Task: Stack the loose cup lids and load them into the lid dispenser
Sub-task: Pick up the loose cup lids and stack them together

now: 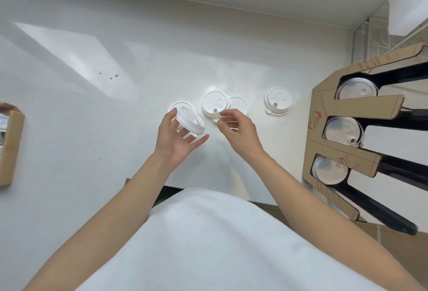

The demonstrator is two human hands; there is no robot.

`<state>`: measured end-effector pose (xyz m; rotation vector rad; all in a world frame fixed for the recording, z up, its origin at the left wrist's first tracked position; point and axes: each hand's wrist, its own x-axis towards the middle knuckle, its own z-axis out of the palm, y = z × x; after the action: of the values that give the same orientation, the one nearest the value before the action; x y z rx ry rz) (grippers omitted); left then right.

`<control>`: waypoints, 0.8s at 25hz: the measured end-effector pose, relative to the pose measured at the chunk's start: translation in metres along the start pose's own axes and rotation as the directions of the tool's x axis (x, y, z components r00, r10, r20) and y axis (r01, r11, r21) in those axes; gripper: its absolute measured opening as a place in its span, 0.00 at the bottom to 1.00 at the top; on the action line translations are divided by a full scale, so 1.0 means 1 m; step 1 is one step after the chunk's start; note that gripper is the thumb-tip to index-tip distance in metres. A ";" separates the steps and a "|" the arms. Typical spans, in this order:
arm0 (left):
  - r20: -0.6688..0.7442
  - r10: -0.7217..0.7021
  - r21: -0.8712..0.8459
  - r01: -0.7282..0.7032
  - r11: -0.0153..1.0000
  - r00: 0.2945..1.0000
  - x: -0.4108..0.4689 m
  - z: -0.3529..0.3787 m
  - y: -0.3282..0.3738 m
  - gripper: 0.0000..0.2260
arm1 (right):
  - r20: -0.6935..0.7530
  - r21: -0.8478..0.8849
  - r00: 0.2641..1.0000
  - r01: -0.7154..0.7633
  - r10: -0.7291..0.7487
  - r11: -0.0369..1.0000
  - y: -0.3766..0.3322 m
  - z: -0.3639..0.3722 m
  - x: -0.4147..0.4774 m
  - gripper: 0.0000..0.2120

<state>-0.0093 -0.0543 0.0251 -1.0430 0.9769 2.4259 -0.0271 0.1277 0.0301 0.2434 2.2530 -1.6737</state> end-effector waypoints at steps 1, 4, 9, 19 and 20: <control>-0.006 0.010 -0.026 -0.010 1.000 1.000 0.001 0.000 -0.002 0.24 | 0.010 -0.022 1.000 0.011 -0.011 1.000 0.000 -0.004 0.004 0.11; 0.005 0.023 -0.079 -0.022 0.997 1.000 0.005 -0.001 -0.003 0.26 | 0.019 -0.156 0.998 0.065 -0.063 0.986 0.001 -0.009 0.018 0.18; 0.079 -0.020 -0.032 0.023 0.999 0.997 0.012 -0.005 0.010 0.17 | 0.034 -0.451 0.995 0.098 -0.093 0.887 -0.001 -0.008 0.047 0.27; 0.116 -0.084 0.179 0.063 0.982 0.990 0.026 -0.023 0.045 0.16 | 0.174 -0.784 0.984 0.117 0.035 0.610 -0.012 0.009 0.087 0.41; 0.106 -0.057 0.226 0.032 0.974 0.993 0.028 -0.025 0.046 0.17 | 0.181 -0.794 0.982 0.120 0.044 0.596 -0.013 0.010 0.088 0.42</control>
<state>-0.0403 -0.1038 0.0137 -0.8330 1.1443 2.2481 -0.1121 0.1093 0.0079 -0.1831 2.6026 -0.4871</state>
